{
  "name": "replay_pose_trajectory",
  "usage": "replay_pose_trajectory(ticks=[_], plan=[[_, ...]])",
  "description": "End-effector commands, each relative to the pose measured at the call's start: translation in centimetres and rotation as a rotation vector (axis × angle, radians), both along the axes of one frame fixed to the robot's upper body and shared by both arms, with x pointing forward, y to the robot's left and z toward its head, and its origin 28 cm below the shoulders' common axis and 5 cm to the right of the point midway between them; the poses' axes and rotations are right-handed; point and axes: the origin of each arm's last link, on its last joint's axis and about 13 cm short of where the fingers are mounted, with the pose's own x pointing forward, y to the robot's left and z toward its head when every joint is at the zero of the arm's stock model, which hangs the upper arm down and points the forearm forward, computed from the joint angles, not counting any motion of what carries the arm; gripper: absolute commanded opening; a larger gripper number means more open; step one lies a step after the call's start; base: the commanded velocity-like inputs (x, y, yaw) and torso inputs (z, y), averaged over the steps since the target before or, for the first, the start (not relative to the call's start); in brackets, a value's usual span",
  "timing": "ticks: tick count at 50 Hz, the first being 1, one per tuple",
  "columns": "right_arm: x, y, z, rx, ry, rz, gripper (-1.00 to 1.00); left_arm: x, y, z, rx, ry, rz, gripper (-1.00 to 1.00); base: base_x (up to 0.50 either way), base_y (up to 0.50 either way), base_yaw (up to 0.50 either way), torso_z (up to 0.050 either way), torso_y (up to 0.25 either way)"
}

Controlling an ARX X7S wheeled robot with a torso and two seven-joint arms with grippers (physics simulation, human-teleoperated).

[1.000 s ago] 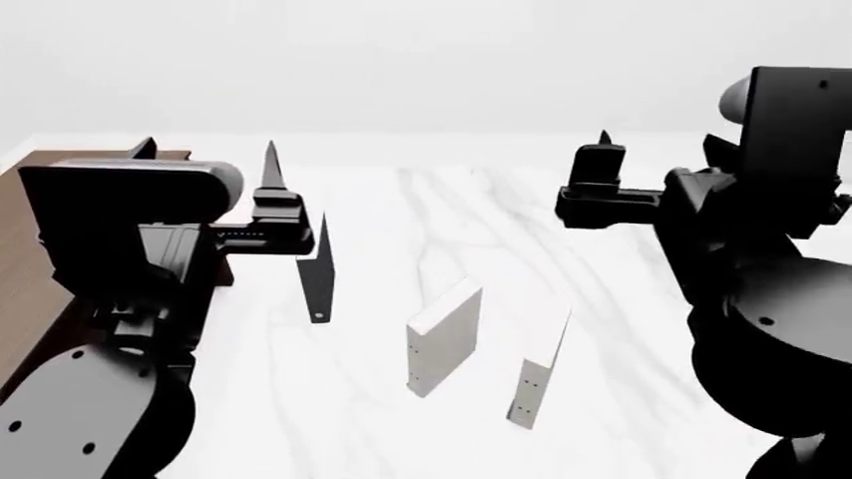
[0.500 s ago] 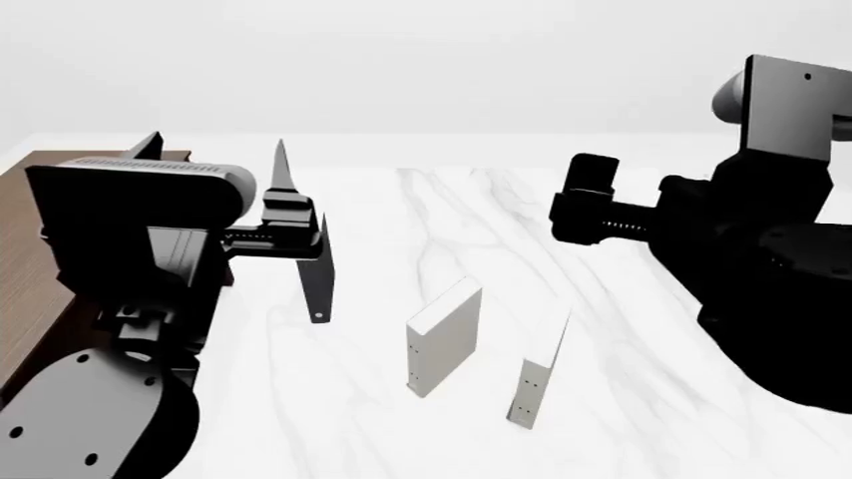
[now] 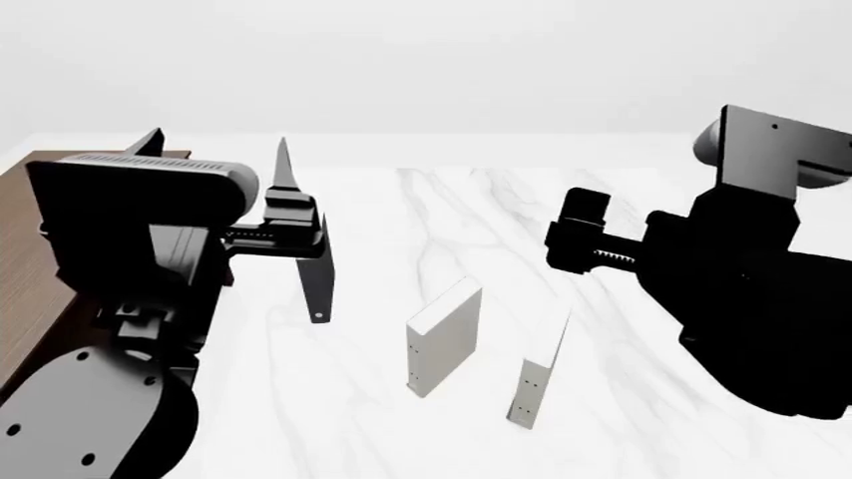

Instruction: Pick up the book on the right and place it under the cabinet shelf.

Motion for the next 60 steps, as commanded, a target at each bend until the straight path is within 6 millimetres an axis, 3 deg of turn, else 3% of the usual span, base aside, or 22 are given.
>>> replay_pose_trajectory(ticks=[1, 60], plan=[[0.4, 0.2, -1.1, 0.012, 0.024, 0.006, 1.00, 0.1, -0.1, 0.0, 0.007, 0.004, -0.002, 1.00, 0.00, 0.00, 0.00, 0.000, 0.000], [2.1, 0.7, -5.5, 0.014, 0.086, 0.029, 1.00, 0.0, -0.3, -0.3, 0.017, 0.007, -0.003, 1.00, 0.00, 0.00, 0.00, 0.000, 0.000]])
